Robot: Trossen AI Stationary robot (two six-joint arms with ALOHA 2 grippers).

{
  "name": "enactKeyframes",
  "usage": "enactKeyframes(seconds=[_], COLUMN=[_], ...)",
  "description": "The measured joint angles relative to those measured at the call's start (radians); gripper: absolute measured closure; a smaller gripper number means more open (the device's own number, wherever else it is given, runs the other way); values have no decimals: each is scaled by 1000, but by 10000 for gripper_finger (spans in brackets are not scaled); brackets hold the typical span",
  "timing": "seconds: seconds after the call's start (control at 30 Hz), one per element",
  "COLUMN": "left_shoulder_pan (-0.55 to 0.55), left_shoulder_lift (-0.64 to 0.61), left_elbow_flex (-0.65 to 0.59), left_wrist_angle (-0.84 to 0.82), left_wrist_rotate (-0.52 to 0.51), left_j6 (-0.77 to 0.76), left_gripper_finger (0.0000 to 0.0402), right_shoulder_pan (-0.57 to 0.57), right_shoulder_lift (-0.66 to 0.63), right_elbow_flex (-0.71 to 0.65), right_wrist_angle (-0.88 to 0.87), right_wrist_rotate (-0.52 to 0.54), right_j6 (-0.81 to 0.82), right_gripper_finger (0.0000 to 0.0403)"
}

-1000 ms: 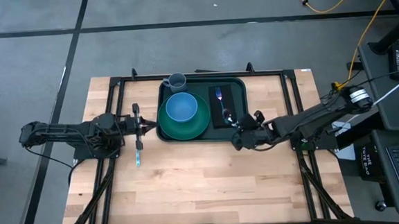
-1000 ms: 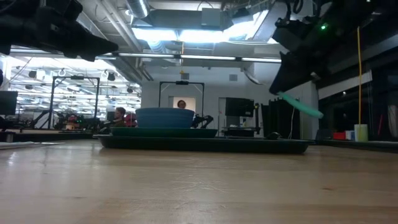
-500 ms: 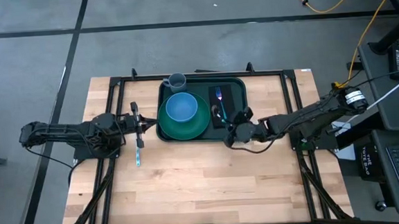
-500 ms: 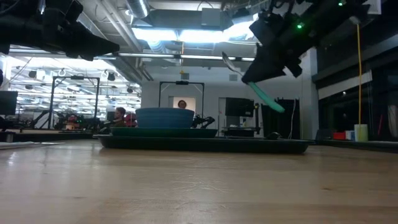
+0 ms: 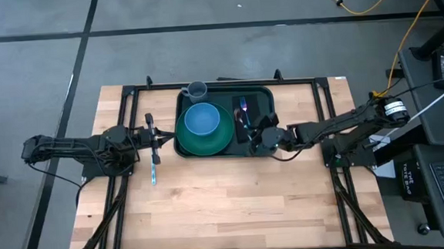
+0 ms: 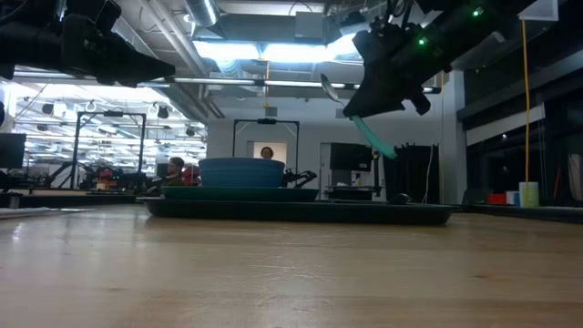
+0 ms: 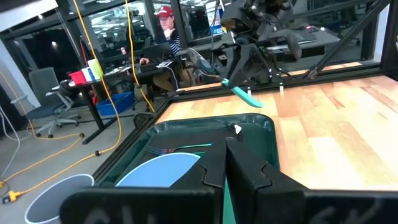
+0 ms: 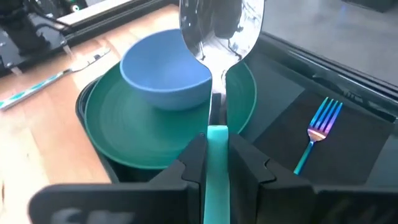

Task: Set up tray
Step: Put the green spoon on top of the black napkin to the left of the purple fork

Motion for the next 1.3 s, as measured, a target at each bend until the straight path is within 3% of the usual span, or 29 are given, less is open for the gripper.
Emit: enactKeyframes(seconds=[0.53, 0.77, 1.07, 1.3], left_shoulder_pan=[0, 10, 122, 213], left_shoulder_lift=[-2, -72, -200, -213], left_elbow_flex=[0, 0, 0, 0], left_wrist_angle=[2, -26, -111, -125], left_wrist_rotate=[-10, 5, 116, 226], left_j6=[-12, -9, -39, -86], left_gripper_finger=[400, 399, 399, 398], right_shoulder_pan=[-80, -83, -116, -193], right_shoulder_lift=[0, 0, 0, 0], right_elbow_flex=[29, 59, 60, 60], right_wrist_angle=[117, 115, 112, 111], right_wrist_rotate=[-79, -89, -122, -166], right_j6=[-94, -137, -64, -24], right_gripper_finger=[356, 356, 356, 356])
